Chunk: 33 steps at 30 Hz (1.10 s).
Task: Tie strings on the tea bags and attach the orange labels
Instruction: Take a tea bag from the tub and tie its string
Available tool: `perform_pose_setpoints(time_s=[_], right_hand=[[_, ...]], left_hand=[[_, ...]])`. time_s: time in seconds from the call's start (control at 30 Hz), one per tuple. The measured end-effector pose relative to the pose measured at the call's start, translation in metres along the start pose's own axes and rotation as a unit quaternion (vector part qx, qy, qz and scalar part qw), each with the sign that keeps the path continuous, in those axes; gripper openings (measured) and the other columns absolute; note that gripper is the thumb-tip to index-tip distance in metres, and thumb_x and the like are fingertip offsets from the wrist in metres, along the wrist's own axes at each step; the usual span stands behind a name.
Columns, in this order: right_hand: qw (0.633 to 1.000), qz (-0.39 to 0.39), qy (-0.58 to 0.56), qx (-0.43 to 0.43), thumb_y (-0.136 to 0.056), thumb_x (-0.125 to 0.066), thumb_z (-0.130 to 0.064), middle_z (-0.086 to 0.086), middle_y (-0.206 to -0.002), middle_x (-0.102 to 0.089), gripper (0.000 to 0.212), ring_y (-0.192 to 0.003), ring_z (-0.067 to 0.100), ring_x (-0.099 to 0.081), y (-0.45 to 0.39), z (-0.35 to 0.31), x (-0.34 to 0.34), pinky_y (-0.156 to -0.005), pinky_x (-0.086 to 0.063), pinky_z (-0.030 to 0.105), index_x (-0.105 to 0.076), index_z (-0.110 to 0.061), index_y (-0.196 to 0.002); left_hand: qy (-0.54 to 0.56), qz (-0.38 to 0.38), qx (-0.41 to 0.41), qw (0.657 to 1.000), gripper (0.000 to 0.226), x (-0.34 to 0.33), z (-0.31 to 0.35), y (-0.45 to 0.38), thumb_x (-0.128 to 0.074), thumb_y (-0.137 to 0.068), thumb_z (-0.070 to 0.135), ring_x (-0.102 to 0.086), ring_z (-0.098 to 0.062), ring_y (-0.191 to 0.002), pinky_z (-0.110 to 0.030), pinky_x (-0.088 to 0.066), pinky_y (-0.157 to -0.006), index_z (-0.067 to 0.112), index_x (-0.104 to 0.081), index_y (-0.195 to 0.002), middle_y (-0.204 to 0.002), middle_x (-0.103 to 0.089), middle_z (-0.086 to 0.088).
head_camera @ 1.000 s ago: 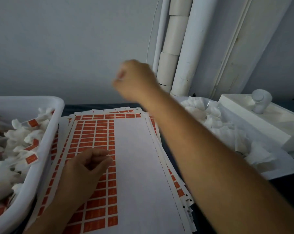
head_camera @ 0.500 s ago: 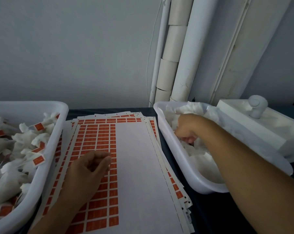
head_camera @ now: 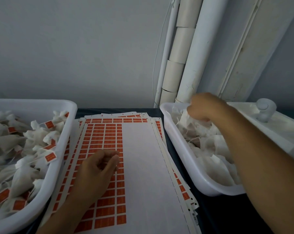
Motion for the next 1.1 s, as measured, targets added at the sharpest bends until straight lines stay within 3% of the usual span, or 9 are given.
perform_pose_setpoints(time_s=[0.1, 0.2, 0.37, 0.47, 0.57, 0.77, 0.9, 1.0, 1.1], right_hand=[[0.996, 0.060, -0.045, 0.046, -0.095, -0.042, -0.021, 0.012, -0.074, -0.067, 0.028, -0.062, 0.028, -0.063, 0.015, -0.014, 0.041, -0.059, -0.047, 0.031, -0.062, -0.005, -0.083], [0.983, 0.048, -0.155, 0.089, -0.097, -0.043, -0.026, 0.011, -0.075, -0.072, 0.026, -0.063, 0.025, -0.071, 0.041, -0.035, 0.060, -0.062, -0.059, 0.034, -0.063, -0.012, -0.086], [0.927, -0.130, -0.304, 0.175, -0.099, -0.048, -0.022, -0.001, -0.057, -0.060, 0.023, -0.049, 0.011, -0.059, 0.074, -0.091, 0.028, -0.044, -0.045, 0.022, -0.062, -0.013, -0.082], [0.885, -0.236, -0.333, 0.224, -0.100, -0.048, -0.024, -0.004, -0.053, -0.057, 0.021, -0.051, 0.009, -0.056, 0.085, -0.122, -0.014, -0.050, -0.046, 0.022, -0.064, -0.013, -0.092], [0.840, -0.295, -0.396, 0.226, -0.102, -0.049, -0.027, -0.002, -0.059, -0.058, 0.024, -0.053, 0.008, -0.055, 0.086, -0.138, -0.053, -0.052, -0.046, 0.021, -0.063, -0.011, -0.092], [0.756, -0.323, -0.533, 0.198, -0.103, -0.049, -0.033, 0.011, -0.081, -0.057, 0.032, -0.061, 0.013, -0.052, 0.078, -0.142, -0.101, -0.053, -0.042, 0.022, -0.061, -0.005, -0.094], [0.707, -0.315, -0.600, 0.202, -0.099, -0.042, -0.065, 0.008, -0.082, -0.060, 0.060, -0.061, 0.013, -0.050, 0.079, -0.144, -0.118, -0.052, -0.040, 0.022, -0.069, -0.012, -0.097], [0.723, -0.255, -0.604, 0.216, -0.091, -0.037, -0.072, 0.000, -0.074, -0.062, 0.062, -0.057, 0.009, -0.053, 0.081, -0.144, -0.125, -0.051, -0.042, 0.021, -0.071, -0.022, -0.105], [0.788, -0.177, -0.526, 0.266, -0.090, -0.038, -0.070, -0.013, -0.065, -0.063, 0.055, -0.054, 0.005, -0.057, 0.086, -0.145, -0.128, -0.055, -0.047, 0.017, -0.065, -0.024, -0.098]], left_hand=[[0.014, -0.009, 0.001, 1.000, 0.005, 0.000, 0.004, 0.001, -0.063, -0.095, 0.035, -0.069, 0.000, -0.079, -0.009, -0.051, -0.062, 0.038, -0.066, -0.099, -0.082, -0.073, 0.012], [0.045, -0.017, -0.004, 0.999, 0.014, 0.001, 0.010, 0.003, -0.059, -0.094, 0.043, -0.068, 0.004, -0.088, -0.008, -0.051, -0.060, 0.038, -0.065, -0.106, -0.090, -0.073, 0.013], [0.110, -0.011, 0.003, 0.994, 0.037, 0.006, 0.015, 0.008, -0.044, -0.094, 0.062, -0.066, 0.009, -0.099, -0.010, -0.052, -0.072, 0.041, -0.063, -0.116, -0.104, -0.068, 0.033], [0.197, -0.039, 0.015, 0.980, 0.042, 0.008, 0.011, 0.006, -0.035, -0.096, 0.068, -0.068, -0.006, -0.109, -0.030, -0.055, -0.089, 0.047, -0.064, -0.117, -0.117, -0.070, 0.022], [0.266, -0.096, 0.013, 0.959, 0.036, 0.006, 0.015, 0.006, -0.037, -0.097, 0.056, -0.067, -0.014, -0.116, -0.033, -0.059, -0.088, 0.048, -0.067, -0.116, -0.126, -0.069, 0.012], [0.145, -0.142, 0.027, 0.979, 0.013, -0.008, 0.009, 0.008, -0.066, -0.095, 0.041, -0.067, 0.002, -0.097, -0.007, -0.052, -0.069, 0.036, -0.067, -0.107, -0.103, -0.070, 0.023], [0.128, -0.094, 0.079, 0.984, 0.012, -0.007, 0.001, 0.006, -0.063, -0.095, 0.041, -0.067, 0.000, -0.093, -0.013, -0.055, -0.066, 0.030, -0.068, -0.098, -0.095, -0.070, 0.022], [0.174, -0.055, 0.136, 0.974, 0.017, -0.002, -0.008, 0.008, -0.059, -0.097, 0.045, -0.073, -0.016, -0.094, -0.036, -0.063, -0.080, 0.034, -0.072, -0.100, -0.097, -0.074, 0.013], [0.190, -0.022, 0.160, 0.969, 0.019, 0.000, -0.013, 0.008, -0.053, -0.101, 0.045, -0.075, -0.018, -0.089, -0.038, -0.064, -0.076, 0.038, -0.069, -0.106, -0.097, -0.075, 0.010]])
Point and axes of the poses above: each hand's wrist, its own y-axis away from the middle knuckle, its own x-axis out of the back of the hand, z = x × y, the point moved 5 cm from there along -y, towards the middle knuckle
